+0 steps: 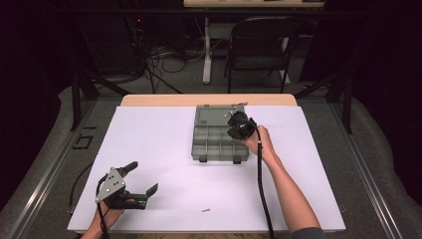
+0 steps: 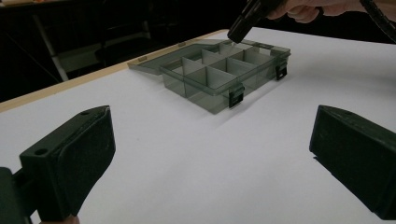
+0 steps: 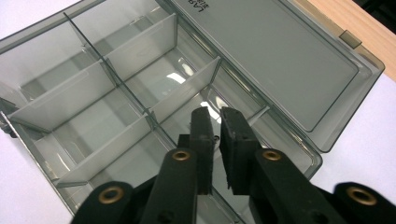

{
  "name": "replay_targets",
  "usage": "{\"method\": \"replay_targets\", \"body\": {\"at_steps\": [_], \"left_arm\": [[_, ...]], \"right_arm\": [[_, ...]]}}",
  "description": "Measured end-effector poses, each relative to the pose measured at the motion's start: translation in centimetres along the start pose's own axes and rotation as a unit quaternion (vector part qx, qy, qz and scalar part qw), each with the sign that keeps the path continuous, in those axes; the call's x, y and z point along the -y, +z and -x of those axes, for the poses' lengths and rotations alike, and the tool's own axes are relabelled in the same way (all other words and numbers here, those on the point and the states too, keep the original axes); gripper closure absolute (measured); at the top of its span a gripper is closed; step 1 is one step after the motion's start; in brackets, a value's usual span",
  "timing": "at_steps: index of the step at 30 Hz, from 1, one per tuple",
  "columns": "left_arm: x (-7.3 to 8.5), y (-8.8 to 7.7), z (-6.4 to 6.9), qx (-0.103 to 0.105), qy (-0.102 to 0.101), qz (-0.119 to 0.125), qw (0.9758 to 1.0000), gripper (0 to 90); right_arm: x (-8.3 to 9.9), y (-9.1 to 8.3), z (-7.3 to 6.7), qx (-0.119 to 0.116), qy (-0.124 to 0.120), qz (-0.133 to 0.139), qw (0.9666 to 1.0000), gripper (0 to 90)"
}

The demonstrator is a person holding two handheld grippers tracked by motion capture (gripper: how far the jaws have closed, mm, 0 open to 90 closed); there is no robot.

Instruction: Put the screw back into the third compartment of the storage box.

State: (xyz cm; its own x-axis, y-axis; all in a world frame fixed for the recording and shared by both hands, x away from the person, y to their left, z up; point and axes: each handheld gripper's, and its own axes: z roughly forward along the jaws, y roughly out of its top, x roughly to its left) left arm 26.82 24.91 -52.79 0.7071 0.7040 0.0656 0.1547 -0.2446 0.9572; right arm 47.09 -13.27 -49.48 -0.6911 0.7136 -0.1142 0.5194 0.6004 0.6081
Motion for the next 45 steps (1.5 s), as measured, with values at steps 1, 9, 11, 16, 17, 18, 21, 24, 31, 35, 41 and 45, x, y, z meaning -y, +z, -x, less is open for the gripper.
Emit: {"method": "replay_targets", "body": {"at_steps": [1, 9, 11, 16, 17, 18, 21, 24, 31, 35, 41, 45], "left_arm": [[0.0, 0.0, 0.0, 0.0, 0.0, 0.0, 1.0, 0.1], [0.0, -0.1, 0.0, 0.0, 0.0, -0.001, 1.0, 0.1], [0.0, -0.1, 0.0, 0.0, 0.0, 0.002, 1.0, 0.1], [0.0, -0.2, 0.0, -0.001, -0.001, 0.002, 1.0, 0.1], [0.0, -0.2, 0.0, -0.001, -0.001, 0.002, 1.0, 0.1], [0.0, -0.2, 0.0, -0.002, 0.0, 0.001, 1.0, 0.1], [0.0, -0.2, 0.0, -0.003, -0.001, 0.001, 1.0, 0.1], [0.0, -0.1, 0.0, -0.001, -0.002, 0.0, 1.0, 0.1], [0.0, -0.2, 0.0, -0.002, 0.001, 0.001, 1.0, 0.1], [0.0, -0.1, -0.1, 0.0, -0.002, -0.002, 1.0, 0.1], [0.0, -0.2, 0.1, 0.0, 0.0, -0.001, 1.0, 0.1], [0.0, -0.1, 0.0, -0.001, -0.001, -0.002, 1.0, 0.1]], "right_arm": [[0.0, 0.0, 0.0, 0.0, -0.001, 0.0, 1.0, 80.8], [-0.1, -0.5, 0.0, -0.011, 0.002, 0.009, 0.9999, 63.2], [-0.1, -1.0, -0.3, -0.02, 0.004, 0.017, 0.9996, 54.7], [0.2, -3.4, -1.6, -0.034, -0.001, 0.04, 0.9986, 34.7], [0.3, -3.8, -1.9, -0.041, -0.005, 0.045, 0.9981, 33.1], [0.3, -4.2, -2.3, -0.045, -0.005, 0.049, 0.9978, 30.7], [0.6, -5.0, -3.5, -0.057, -0.015, 0.057, 0.9966, 25.5], [0.8, -5.5, -4.9, -0.07, -0.031, 0.057, 0.9954, 21.4], [1.7, -6.0, -7.1, -0.088, -0.051, 0.058, 0.9931, 14.7], [2.5, -6.0, -7.9, -0.096, -0.056, 0.055, 0.9923, 11.4], [3.7, -6.1, -9.0, -0.105, -0.059, 0.049, 0.9914, 5.2], [4.1, -6.1, -9.6, -0.111, -0.065, 0.048, 0.9905, 2.8]]}}
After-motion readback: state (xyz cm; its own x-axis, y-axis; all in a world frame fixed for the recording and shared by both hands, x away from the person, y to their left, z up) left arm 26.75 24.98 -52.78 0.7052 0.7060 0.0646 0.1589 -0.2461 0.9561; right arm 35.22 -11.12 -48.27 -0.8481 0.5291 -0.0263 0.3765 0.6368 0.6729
